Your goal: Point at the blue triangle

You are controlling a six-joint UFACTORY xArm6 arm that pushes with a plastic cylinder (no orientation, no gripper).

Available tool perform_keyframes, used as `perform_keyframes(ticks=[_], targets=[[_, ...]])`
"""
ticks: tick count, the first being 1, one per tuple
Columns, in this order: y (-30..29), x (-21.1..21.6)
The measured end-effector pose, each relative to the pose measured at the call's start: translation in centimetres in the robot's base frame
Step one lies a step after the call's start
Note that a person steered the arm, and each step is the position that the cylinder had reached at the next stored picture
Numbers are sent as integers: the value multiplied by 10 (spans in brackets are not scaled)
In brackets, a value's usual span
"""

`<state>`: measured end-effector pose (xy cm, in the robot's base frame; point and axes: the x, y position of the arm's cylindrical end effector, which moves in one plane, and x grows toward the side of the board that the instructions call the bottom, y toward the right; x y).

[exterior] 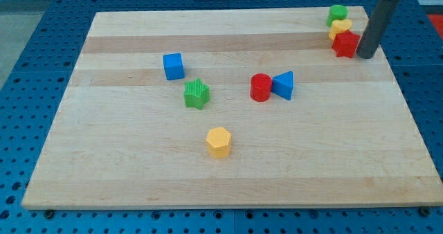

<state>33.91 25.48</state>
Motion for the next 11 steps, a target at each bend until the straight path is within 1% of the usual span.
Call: perform_keyframes(ticks=[4,5,6,8,11], targets=[[-11,1],[-6,19],[-5,48],[-6,51],[-97,52]])
